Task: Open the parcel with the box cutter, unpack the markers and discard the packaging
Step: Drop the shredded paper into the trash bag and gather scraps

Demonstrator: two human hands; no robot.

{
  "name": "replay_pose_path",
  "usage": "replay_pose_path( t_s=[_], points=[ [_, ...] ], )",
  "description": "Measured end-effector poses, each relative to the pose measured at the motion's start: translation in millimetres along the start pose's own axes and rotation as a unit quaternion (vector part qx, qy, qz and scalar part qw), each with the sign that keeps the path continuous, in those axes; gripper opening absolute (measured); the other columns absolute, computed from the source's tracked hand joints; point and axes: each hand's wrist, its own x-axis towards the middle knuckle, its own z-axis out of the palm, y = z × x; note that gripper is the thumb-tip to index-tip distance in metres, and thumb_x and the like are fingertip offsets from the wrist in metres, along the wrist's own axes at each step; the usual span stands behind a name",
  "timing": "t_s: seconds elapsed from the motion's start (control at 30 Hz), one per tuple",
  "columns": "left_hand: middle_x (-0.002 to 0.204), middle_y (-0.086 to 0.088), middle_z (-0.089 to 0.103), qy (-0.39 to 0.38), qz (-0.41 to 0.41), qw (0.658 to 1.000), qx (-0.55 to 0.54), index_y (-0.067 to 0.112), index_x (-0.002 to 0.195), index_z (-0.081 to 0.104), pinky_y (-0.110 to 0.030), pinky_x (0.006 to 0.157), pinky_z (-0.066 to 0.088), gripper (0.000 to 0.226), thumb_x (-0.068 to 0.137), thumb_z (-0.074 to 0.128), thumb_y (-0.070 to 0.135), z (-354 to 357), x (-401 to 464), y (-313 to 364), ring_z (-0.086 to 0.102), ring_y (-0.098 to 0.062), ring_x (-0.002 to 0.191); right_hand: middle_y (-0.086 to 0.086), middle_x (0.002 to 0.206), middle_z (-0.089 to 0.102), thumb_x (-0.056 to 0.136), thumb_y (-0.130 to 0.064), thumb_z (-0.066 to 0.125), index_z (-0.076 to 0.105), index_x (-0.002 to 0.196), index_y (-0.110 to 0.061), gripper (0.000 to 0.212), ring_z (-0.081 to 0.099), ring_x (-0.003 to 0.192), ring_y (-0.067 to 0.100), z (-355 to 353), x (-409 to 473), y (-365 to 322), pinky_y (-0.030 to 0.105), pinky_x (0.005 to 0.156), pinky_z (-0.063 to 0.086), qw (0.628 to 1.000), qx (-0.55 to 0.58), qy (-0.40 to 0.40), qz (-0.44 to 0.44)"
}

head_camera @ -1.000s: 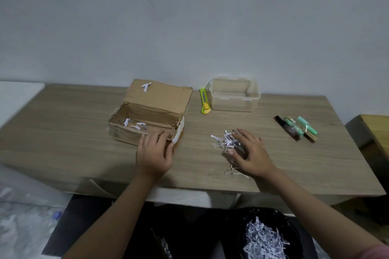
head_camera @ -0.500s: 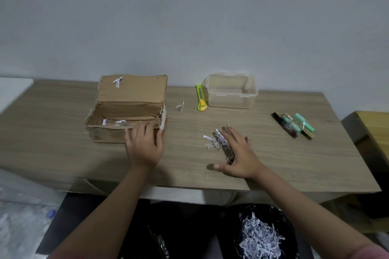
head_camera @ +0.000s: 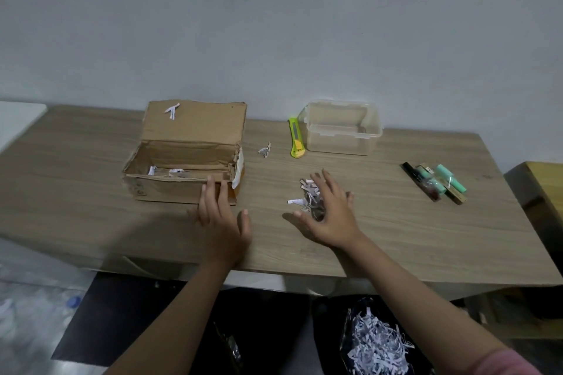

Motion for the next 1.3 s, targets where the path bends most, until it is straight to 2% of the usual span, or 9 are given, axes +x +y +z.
replay_pose_path(
  t_s=[0.1, 0.23, 0.4, 0.5, 0.67, 0.8, 0.93, 1.07, 1.3],
  points=[
    [0.151, -0.024, 0.025, 0.005, -0.008, 1.0, -0.004, 0.004, 0.14, 0.033, -0.054, 0.11, 0.018, 0.074, 0.075, 0.049, 0.034, 0.5, 2.3, 2.5, 0.023, -0.036, 0.139, -0.007, 0.16, 0.006, 0.059, -0.079, 0.055, 0.016, 0.148, -0.039, 0.105, 0.003, 0.148, 0.013, -13.8, -6.8, 11.1, 0.064, 0.11, -0.005, 0.999, 0.012, -0.034, -0.003],
    [0.15, -0.026, 0.022, 0.018, 0.022, 1.0, -0.002, 0.0, 0.138, 0.035, -0.05, 0.113, 0.015, 0.072, 0.076, 0.053, 0.031, 3.8, 1.4, -1.2, 0.025, -0.039, 0.138, 0.0, 0.161, -0.002, 0.05, -0.09, 0.052, 0.001, 0.149, -0.037, 0.124, -0.003, 0.148, 0.024, -5.1, -4.1, 21.0, 0.064, 0.11, -0.003, 0.988, -0.131, -0.079, -0.003],
    [0.129, -0.023, 0.052, 0.03, 0.112, 0.993, 0.002, 0.006, 0.115, 0.053, -0.051, 0.101, 0.034, 0.045, 0.076, 0.057, 0.028, 0.9, -17.7, -4.5, 0.05, -0.039, 0.116, 0.005, 0.16, 0.007, 0.064, -0.084, 0.05, 0.008, 0.15, -0.031, 0.11, 0.006, 0.148, 0.027, 17.0, 23.5, 4.0, 0.063, 0.111, 0.004, 0.987, -0.145, -0.068, -0.015],
    [0.112, -0.016, 0.06, -0.063, 0.029, 0.997, 0.033, 0.006, 0.106, 0.06, -0.054, 0.094, 0.039, 0.046, 0.075, 0.048, 0.038, -0.8, -32.1, -5.3, 0.059, -0.039, 0.098, 0.005, 0.16, 0.011, 0.072, -0.076, 0.052, 0.014, 0.15, -0.027, 0.099, 0.009, 0.148, 0.024, 29.6, 43.3, -6.0, 0.06, 0.114, 0.007, 0.986, -0.132, -0.08, -0.061],
    [0.145, -0.02, 0.04, -0.161, -0.078, 0.98, 0.083, 0.006, 0.137, 0.043, -0.062, 0.107, 0.024, 0.082, 0.072, 0.034, 0.054, 2.7, -26.3, -1.3, 0.033, -0.039, 0.136, 0.014, 0.159, 0.013, 0.075, -0.068, 0.057, 0.019, 0.149, -0.023, 0.094, 0.008, 0.147, 0.03, 54.7, 81.7, -23.2, 0.052, 0.115, 0.015, 0.985, -0.1, -0.079, -0.118],
    [0.151, -0.016, 0.033, -0.167, -0.083, 0.979, 0.082, 0.009, 0.142, 0.037, -0.059, 0.11, 0.019, 0.083, 0.074, 0.031, 0.056, 0.8, -25.3, -0.5, 0.025, -0.035, 0.141, 0.017, 0.159, 0.008, 0.074, -0.071, 0.056, 0.016, 0.15, -0.016, 0.102, 0.005, 0.146, 0.038, 68.8, 117.8, -32.3, 0.05, 0.116, 0.014, 0.98, -0.129, -0.077, -0.133],
    [0.152, -0.014, 0.03, -0.163, -0.087, 0.981, 0.065, 0.011, 0.143, 0.035, -0.058, 0.112, 0.015, 0.082, 0.075, 0.031, 0.056, 0.3, -25.6, -0.8, 0.021, -0.033, 0.143, 0.009, 0.158, 0.019, 0.079, -0.07, 0.044, 0.029, 0.146, -0.025, 0.083, 0.015, 0.145, 0.037, 76.8, 137.9, -40.0, 0.052, 0.113, 0.017, 0.966, -0.174, -0.124, -0.146],
    [0.149, -0.015, 0.035, -0.152, -0.088, 0.982, 0.068, 0.012, 0.141, 0.039, -0.059, 0.11, 0.019, 0.079, 0.075, 0.035, 0.055, 0.4, -26.7, -2.4, 0.026, -0.034, 0.141, 0.013, 0.117, 0.06, 0.082, -0.05, 0.055, 0.064, 0.104, -0.01, 0.047, 0.056, 0.109, 0.036, 81.8, 136.4, -34.9, 0.041, 0.087, 0.047, 0.971, -0.112, -0.068, -0.201],
    [0.148, -0.014, 0.038, -0.146, -0.091, 0.983, 0.061, 0.012, 0.139, 0.042, -0.058, 0.109, 0.022, 0.078, 0.074, 0.036, 0.056, 0.5, -27.2, -1.3, 0.029, -0.033, 0.14, 0.015, 0.072, 0.055, 0.079, -0.018, 0.065, 0.057, 0.071, -0.005, 0.017, 0.056, 0.067, 0.035, 79.1, 115.9, -34.5, 0.033, 0.054, 0.041, 0.977, -0.103, 0.021, -0.184]
  ],
)
